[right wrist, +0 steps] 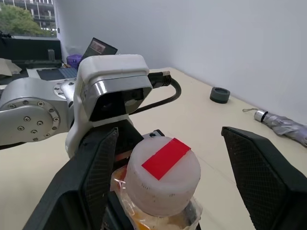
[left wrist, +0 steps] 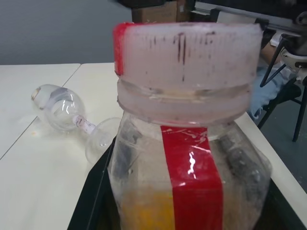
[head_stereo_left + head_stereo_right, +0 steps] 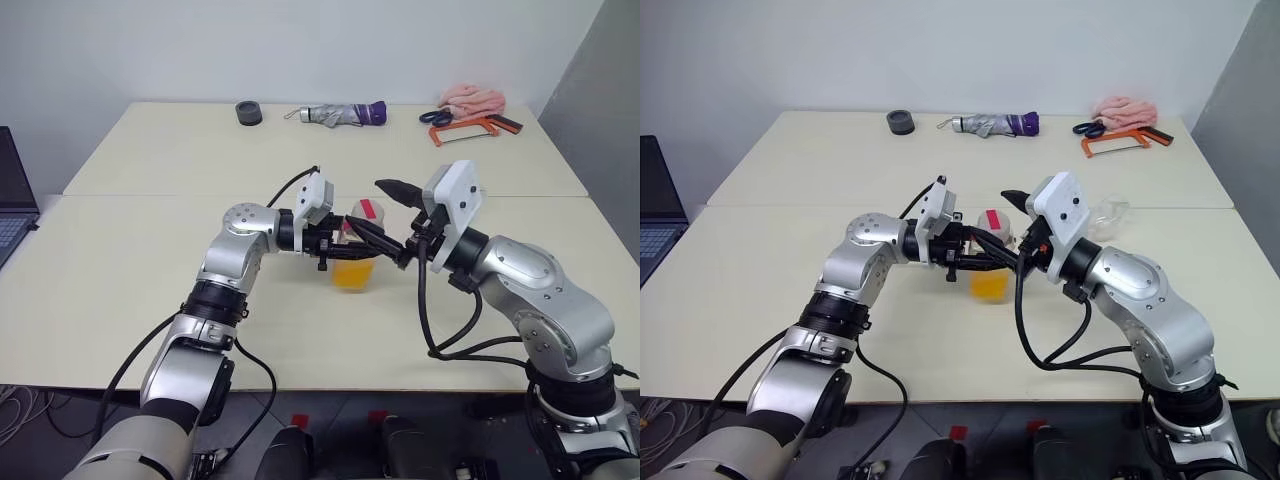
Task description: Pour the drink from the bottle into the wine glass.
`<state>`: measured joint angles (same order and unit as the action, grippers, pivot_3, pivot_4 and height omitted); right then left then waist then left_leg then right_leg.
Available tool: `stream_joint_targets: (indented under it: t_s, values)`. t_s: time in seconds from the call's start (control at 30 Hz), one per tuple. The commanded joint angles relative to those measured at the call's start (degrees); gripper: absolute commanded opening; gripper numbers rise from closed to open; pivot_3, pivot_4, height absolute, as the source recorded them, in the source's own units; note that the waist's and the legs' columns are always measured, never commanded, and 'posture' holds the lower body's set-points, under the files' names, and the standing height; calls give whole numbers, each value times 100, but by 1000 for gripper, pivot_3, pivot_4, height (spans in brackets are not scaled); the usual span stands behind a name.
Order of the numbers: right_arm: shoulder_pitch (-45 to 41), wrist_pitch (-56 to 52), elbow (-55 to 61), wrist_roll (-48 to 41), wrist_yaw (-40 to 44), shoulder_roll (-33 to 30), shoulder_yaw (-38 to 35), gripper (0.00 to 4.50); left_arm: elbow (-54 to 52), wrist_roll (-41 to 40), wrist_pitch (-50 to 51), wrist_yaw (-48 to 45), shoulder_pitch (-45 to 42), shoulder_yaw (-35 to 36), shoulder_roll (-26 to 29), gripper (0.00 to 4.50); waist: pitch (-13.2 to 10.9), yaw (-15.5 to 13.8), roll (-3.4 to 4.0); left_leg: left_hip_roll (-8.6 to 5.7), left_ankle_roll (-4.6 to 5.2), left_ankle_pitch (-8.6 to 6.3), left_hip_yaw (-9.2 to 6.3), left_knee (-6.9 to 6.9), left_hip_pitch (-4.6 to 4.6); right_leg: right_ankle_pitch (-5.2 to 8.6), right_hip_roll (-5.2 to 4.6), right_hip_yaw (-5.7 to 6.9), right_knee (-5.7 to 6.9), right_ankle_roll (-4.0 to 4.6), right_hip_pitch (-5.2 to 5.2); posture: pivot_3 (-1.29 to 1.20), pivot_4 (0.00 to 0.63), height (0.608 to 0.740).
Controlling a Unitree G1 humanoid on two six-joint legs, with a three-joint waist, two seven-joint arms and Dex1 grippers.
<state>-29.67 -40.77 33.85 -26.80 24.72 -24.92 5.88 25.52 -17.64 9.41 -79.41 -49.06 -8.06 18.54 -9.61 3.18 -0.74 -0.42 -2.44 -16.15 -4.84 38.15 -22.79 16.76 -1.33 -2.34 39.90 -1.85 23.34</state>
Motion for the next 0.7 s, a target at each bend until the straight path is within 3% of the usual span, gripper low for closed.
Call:
stream_joint_targets:
  t_s: [0.03, 0.7]
  values:
    - [-80, 201, 9, 214, -42, -4, -18, 3667, -135, -104, -114, -16, -176, 100, -11, 1714, 0, -1, 0, 0, 0, 0, 0, 0, 0, 0, 0, 0, 0, 0, 0, 0, 150, 740]
    - [186, -145, 301, -131, 101, -243, -456, 3667, -87, -87, -146, -29, -184, 99, -2, 1713, 0, -1, 0, 1, 1, -1, 0, 0, 0, 0, 0, 0, 1, 0, 0, 0, 150, 740]
